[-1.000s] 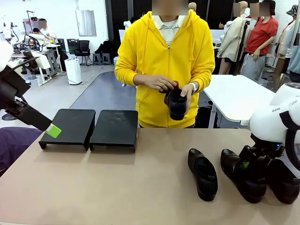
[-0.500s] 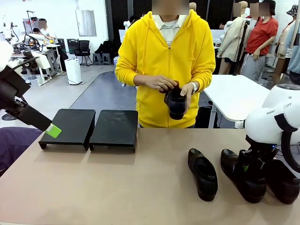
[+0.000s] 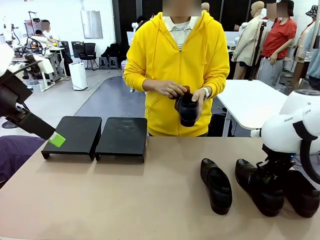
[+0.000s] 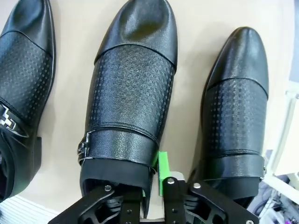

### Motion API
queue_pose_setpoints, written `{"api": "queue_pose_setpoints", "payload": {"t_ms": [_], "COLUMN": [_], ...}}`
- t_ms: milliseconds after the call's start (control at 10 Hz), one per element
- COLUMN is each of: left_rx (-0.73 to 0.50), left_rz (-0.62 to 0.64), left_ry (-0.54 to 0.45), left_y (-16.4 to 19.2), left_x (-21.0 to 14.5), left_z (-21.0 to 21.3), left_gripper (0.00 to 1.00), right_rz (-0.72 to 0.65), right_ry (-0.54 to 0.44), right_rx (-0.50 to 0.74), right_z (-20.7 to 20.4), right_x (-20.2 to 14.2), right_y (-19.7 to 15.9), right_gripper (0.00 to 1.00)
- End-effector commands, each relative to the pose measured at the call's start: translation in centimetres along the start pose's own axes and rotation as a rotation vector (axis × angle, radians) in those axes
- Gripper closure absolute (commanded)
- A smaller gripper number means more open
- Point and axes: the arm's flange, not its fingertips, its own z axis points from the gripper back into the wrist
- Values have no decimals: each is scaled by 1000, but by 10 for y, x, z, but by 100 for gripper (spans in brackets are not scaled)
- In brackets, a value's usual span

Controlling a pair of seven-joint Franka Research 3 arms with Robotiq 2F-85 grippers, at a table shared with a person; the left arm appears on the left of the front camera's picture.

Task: Organize the shoes by placing them on the stand.
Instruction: Pick up one Shoe and place it in the middle of the table.

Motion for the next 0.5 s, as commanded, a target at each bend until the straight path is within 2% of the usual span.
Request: {"api": "queue_pose_setpoints", "payload": {"t_ms": [0,200,400], "left_rx": [-19,-19,-19], "left_rz": [-8,-8,-8], "left_ry": [-1,-1,-1], "left_y": [0,0,0], "left_x": [-1,-1,-1], "left_z": [0,0,0], "left_gripper": [0,0,0], "right_rz": [-10,-25,-36], "right_ry": [21,22,-32], "right_rx": [1,-5,-34], "right_z": [11,35,88], "right_x": [-2,-14,-41], "right_y": [0,2,3], "right_gripper": [100,100,100]}}
